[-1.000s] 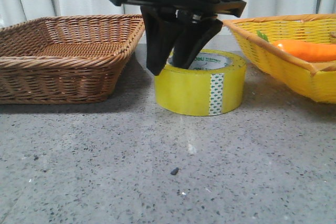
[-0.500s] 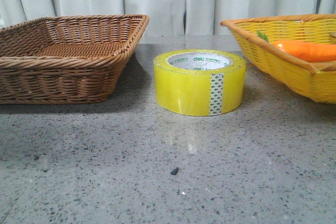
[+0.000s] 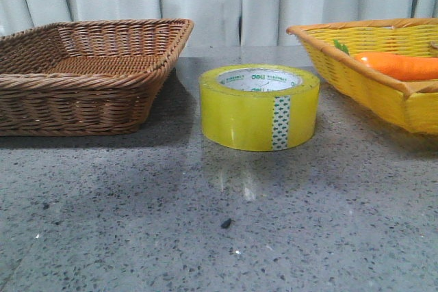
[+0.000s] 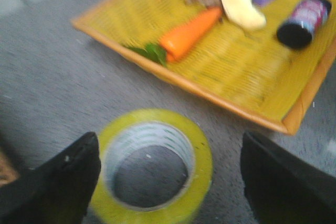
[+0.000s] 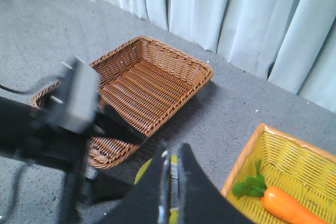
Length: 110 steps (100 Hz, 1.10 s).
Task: Transfer tape with both arms
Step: 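Lower the left gripper onto the tape roll and grasp its rim, then carry the tape roll with the left gripper into the brown basket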
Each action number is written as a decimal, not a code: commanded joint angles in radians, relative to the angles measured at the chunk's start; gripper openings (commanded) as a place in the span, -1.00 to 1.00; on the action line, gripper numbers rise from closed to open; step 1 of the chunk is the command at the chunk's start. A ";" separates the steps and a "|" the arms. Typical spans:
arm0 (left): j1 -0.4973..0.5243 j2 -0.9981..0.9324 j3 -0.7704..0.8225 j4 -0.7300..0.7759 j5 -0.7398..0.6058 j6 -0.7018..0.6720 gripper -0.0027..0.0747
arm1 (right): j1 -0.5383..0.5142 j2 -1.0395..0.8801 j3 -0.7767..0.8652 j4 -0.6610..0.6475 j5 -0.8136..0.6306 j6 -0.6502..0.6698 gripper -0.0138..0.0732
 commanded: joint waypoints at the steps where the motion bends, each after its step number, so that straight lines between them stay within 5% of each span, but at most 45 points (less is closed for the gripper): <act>1: -0.023 0.053 -0.075 0.005 -0.018 -0.001 0.39 | -0.003 -0.031 0.000 -0.012 -0.057 -0.003 -0.85; 43: -0.049 0.230 -0.108 0.005 -0.046 -0.001 0.36 | -0.003 -0.050 0.054 -0.012 -0.016 -0.003 -0.85; 57: -0.049 0.261 -0.108 0.007 -0.071 -0.001 0.08 | -0.003 -0.050 0.054 -0.012 -0.020 -0.003 -0.85; 90: -0.049 0.277 -0.112 0.019 -0.085 -0.001 -0.96 | -0.003 -0.050 0.054 -0.012 -0.019 -0.003 -0.85; 110: -0.049 0.256 -0.116 0.029 -0.090 -0.001 -0.98 | -0.003 -0.050 0.054 -0.012 -0.016 -0.003 -0.85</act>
